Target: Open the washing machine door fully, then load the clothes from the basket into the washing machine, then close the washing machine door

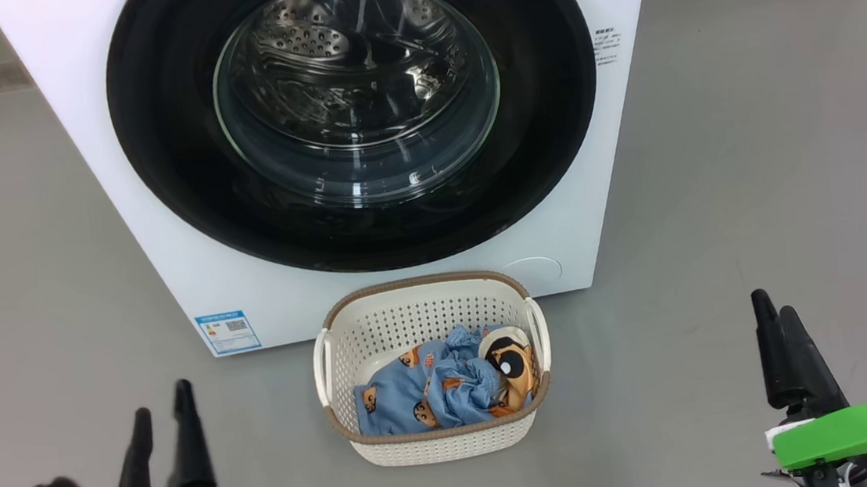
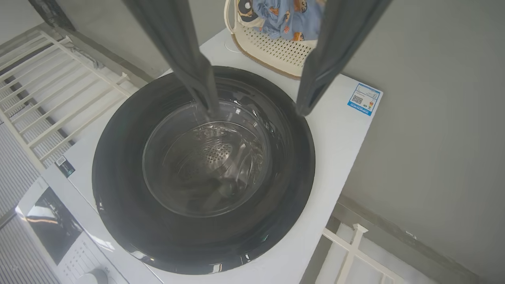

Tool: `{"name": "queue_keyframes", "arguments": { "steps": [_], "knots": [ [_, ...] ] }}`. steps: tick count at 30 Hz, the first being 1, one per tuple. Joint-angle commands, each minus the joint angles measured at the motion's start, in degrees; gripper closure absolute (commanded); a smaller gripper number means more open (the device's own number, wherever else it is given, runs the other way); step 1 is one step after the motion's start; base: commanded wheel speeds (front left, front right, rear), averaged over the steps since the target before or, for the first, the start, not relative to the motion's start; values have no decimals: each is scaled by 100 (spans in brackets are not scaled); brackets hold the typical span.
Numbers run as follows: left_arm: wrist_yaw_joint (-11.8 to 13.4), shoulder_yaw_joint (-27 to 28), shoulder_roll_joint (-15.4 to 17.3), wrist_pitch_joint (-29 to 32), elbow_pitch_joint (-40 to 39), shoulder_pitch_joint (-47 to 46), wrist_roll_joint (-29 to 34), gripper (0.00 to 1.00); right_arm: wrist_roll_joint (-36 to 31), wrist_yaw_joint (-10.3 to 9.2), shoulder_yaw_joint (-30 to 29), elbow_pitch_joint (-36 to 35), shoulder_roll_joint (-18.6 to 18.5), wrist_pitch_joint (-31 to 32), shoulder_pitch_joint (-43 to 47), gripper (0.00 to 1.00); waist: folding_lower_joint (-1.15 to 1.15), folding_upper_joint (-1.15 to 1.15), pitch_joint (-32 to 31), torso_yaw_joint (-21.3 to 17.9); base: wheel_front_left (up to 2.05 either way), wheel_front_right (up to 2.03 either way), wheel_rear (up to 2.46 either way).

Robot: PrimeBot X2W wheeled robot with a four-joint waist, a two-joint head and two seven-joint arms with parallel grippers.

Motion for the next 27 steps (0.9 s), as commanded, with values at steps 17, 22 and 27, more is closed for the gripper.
{"name": "queue_keyframes", "arguments": {
  "steps": [17,22,27],
  "knots": [
    [971,-890,488,-340,95,-74,2198,0,-2403,7,350,-86,-74,-339,-207,0,0,0,-39,15,0,0,0],
    [1131,-1164,614,-425,166,-89,2464,0,-3017,8,407,107,-77,-423,-212,0,0,0,-47,23,0,0,0],
    [1144,-1293,635,-510,241,-81,2585,0,-3441,8,452,215,-81,-506,-247,0,0,0,-60,28,0,0,0]
  ]
}}
